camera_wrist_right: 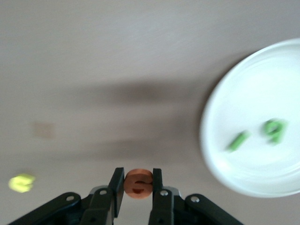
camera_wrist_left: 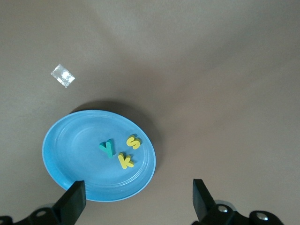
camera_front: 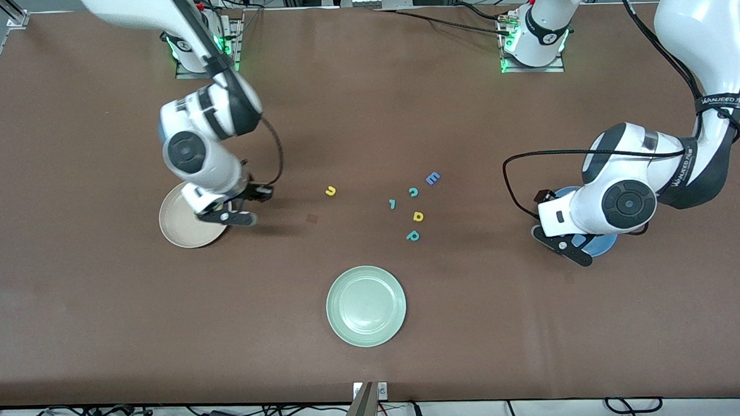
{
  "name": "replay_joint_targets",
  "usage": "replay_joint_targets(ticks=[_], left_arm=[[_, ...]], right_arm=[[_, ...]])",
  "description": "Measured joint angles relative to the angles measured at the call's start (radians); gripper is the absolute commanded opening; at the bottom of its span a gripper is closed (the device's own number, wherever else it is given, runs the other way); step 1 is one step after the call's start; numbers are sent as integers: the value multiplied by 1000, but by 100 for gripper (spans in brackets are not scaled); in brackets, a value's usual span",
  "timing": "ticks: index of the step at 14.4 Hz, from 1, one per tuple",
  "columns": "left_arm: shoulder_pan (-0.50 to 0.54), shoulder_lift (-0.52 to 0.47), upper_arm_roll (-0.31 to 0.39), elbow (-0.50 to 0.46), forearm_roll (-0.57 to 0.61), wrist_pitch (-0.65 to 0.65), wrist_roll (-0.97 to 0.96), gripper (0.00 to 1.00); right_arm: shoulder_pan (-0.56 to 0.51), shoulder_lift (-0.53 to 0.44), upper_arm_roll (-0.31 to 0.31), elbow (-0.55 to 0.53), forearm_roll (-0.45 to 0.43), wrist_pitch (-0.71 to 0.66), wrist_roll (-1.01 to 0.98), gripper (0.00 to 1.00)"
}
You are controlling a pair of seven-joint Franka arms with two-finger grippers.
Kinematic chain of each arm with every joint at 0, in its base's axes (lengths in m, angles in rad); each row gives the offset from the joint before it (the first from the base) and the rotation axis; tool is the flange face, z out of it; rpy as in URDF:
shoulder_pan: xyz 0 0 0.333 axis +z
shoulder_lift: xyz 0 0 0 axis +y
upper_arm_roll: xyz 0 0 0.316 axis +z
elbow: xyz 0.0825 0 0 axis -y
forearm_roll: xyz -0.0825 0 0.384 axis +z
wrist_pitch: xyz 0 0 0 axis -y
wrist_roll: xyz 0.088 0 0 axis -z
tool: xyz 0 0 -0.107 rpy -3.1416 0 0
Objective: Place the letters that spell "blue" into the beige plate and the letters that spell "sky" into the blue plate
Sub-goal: 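Drop the orange e on the beige plate while the left gripper withdraws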
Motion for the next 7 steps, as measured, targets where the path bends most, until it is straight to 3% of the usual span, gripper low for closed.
replay_joint_targets(ticks=[4,7], left_arm=[[-39,0,-1,53,-2,-43,-111,100],[-67,0,-2,107,-9,-97,-222,100]], right_arm=[[-148,23,-3,-7,-9,-19,-224,20],[-217,44,-3,-9,-90,-19,-313,20]])
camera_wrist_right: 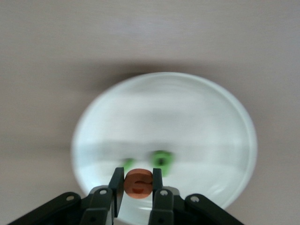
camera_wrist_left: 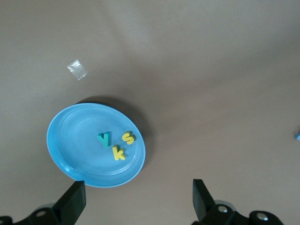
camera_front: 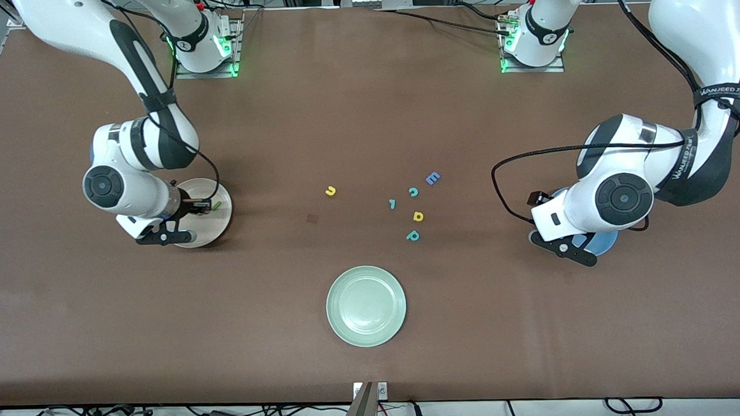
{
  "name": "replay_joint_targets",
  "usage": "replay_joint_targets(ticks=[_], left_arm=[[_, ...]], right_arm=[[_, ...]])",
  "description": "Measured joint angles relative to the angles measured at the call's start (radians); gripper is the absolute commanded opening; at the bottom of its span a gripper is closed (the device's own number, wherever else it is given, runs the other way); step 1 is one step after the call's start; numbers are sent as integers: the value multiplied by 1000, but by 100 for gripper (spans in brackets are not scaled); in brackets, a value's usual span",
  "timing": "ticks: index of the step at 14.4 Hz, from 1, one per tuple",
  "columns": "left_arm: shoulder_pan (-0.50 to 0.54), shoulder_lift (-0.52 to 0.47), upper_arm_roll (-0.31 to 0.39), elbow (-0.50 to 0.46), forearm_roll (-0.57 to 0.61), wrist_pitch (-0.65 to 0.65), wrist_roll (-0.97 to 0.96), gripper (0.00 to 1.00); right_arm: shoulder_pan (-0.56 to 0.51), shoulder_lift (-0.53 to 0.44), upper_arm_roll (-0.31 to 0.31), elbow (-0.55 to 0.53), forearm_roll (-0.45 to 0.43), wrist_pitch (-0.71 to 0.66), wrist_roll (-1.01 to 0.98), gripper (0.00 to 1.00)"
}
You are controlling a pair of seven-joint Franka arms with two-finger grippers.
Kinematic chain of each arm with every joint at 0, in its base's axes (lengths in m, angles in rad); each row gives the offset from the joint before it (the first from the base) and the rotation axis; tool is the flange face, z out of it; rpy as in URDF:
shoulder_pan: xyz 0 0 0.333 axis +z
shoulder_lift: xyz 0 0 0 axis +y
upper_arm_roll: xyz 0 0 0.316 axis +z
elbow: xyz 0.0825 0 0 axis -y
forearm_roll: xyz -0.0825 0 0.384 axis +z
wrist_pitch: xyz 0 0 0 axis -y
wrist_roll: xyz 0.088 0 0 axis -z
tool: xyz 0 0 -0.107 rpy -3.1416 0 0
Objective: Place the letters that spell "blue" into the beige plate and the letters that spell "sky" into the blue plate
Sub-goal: 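Drop the orange e on the beige plate while the left gripper withdraws, then move the right gripper to the yellow u and lower onto it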
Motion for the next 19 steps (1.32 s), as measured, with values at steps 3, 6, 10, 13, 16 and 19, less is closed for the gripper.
replay_joint_targets(ticks=[3,6,10,13,16,19], left_arm=[[-17,-5,-4,77,-75,-80,-40,100],[-31,-19,-6,184,-86,-191,-42,100],[-69,-53,-3,287,-87,-294,-84,100],[-113,-109,71,315,-133,-320,-188,100],[-230,-213,343,262,-323,-269,-218,100],[-306,-346,577,85,-404,-65,-116,100]], right_arm=[[-35,25,0,-2,-34,3,-46,20],[-45,54,0,-2,-36,14,-54,21],[-61,71,0,-3,-52,17,-71,100],[-72,71,0,0,-53,19,-73,100],[-69,61,16,22,-53,19,-69,100],[-11,36,58,53,-16,20,-27,100]])
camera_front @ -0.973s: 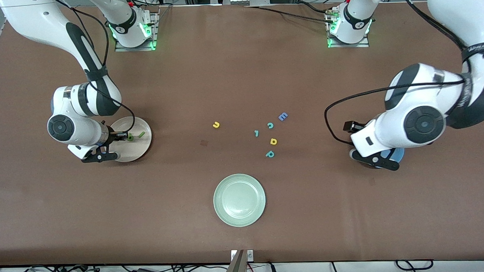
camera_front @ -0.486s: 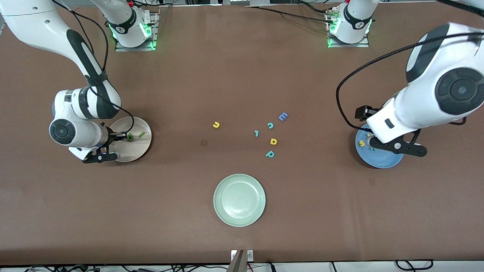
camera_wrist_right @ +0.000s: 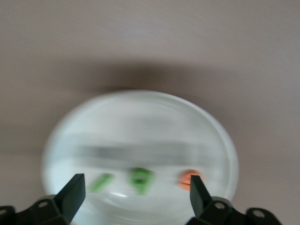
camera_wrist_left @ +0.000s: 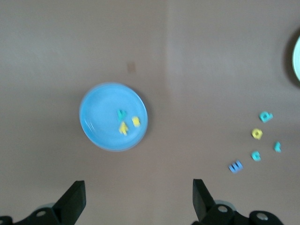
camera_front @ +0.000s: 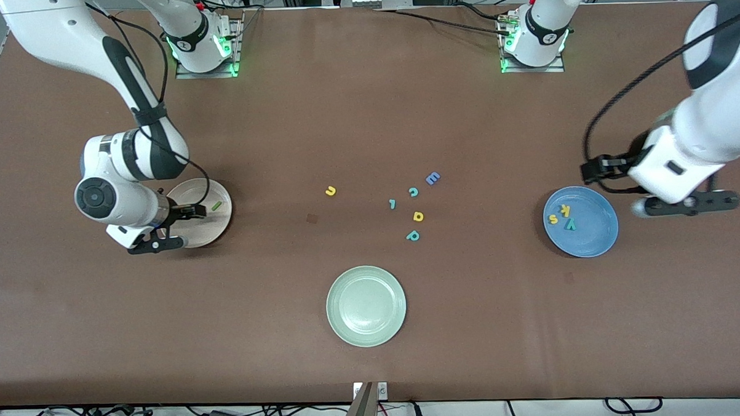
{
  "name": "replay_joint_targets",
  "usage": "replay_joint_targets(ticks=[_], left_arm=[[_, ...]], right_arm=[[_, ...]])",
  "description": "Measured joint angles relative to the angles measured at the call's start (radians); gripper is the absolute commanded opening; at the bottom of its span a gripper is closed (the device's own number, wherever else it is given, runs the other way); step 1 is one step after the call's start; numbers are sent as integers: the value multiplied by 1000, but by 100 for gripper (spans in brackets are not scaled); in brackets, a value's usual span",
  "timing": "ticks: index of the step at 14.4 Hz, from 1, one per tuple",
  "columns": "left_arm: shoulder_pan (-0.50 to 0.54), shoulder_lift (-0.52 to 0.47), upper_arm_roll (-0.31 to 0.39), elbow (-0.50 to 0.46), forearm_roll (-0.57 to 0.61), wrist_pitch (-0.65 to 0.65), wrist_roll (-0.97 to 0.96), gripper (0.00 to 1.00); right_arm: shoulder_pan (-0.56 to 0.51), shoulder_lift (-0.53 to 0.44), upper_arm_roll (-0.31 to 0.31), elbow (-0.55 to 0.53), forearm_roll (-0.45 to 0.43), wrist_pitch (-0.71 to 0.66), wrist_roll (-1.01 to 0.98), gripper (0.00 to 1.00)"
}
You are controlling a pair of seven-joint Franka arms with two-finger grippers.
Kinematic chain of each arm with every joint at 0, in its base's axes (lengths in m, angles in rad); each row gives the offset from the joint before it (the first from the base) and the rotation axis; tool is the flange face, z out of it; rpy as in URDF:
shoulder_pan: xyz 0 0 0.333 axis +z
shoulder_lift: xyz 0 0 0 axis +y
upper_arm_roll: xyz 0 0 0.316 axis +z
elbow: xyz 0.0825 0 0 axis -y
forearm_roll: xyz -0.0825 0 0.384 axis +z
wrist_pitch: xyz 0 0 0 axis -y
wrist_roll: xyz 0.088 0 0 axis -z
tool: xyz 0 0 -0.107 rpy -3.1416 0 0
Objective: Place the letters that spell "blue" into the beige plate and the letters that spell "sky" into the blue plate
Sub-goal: 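Move the right gripper to the yellow u and lower onto it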
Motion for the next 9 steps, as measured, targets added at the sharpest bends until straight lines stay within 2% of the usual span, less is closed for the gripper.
replay_joint_targets(ticks=[2,5,9], left_arm=[[-20,-86,70,-109,-34,41,96,100],[-52,-198,111,-231,-51,56,130,100],[-64,-247,118,-269,-51,60,148,100]], right_arm=[[100,-5,16,37,51,0,89,100],[244,10,21,84,67,1,204,100],[382,88,21,171,72,10,462,100]])
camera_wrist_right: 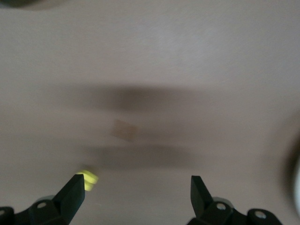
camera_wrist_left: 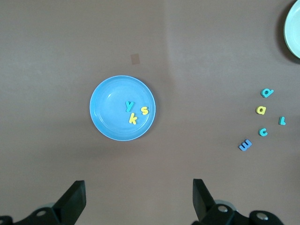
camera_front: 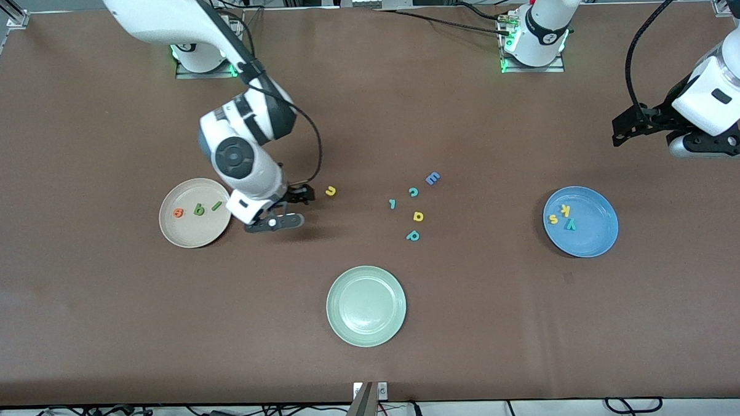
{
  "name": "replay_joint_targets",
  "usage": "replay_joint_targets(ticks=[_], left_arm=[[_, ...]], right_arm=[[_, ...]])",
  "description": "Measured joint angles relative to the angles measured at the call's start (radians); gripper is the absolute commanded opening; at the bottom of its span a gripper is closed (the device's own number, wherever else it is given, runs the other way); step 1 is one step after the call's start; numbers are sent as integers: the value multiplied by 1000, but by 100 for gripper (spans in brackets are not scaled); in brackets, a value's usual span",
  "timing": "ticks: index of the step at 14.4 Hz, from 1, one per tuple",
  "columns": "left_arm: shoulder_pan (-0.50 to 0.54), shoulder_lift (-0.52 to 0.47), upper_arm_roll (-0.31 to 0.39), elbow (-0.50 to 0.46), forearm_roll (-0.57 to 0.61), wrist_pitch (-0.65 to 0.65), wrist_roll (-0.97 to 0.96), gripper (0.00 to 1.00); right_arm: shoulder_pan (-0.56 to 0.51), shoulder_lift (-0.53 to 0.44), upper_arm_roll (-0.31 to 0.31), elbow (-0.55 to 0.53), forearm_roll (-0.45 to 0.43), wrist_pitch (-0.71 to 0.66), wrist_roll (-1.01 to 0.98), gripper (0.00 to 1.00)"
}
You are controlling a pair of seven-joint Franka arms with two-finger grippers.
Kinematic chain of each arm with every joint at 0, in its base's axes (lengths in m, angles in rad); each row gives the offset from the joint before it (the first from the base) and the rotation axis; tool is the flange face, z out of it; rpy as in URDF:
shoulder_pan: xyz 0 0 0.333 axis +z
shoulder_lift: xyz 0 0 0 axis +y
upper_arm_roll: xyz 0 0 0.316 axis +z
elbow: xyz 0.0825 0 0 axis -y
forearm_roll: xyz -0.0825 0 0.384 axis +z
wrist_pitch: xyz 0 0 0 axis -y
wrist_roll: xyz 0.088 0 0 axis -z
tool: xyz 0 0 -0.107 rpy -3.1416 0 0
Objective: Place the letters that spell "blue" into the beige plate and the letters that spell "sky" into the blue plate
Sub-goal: 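Move the right gripper to the yellow u and lower onto it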
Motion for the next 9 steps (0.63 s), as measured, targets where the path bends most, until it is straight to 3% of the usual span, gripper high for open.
replay_joint_targets(ticks=[5,9], left_arm=[[-9,-2,0,2,0,2,26,100],[-6,-2,5,5,0,2,55,100]], right_arm=[[87,94,0,33,1,48,414,100],[122,117,0,13,1,105,569,100]])
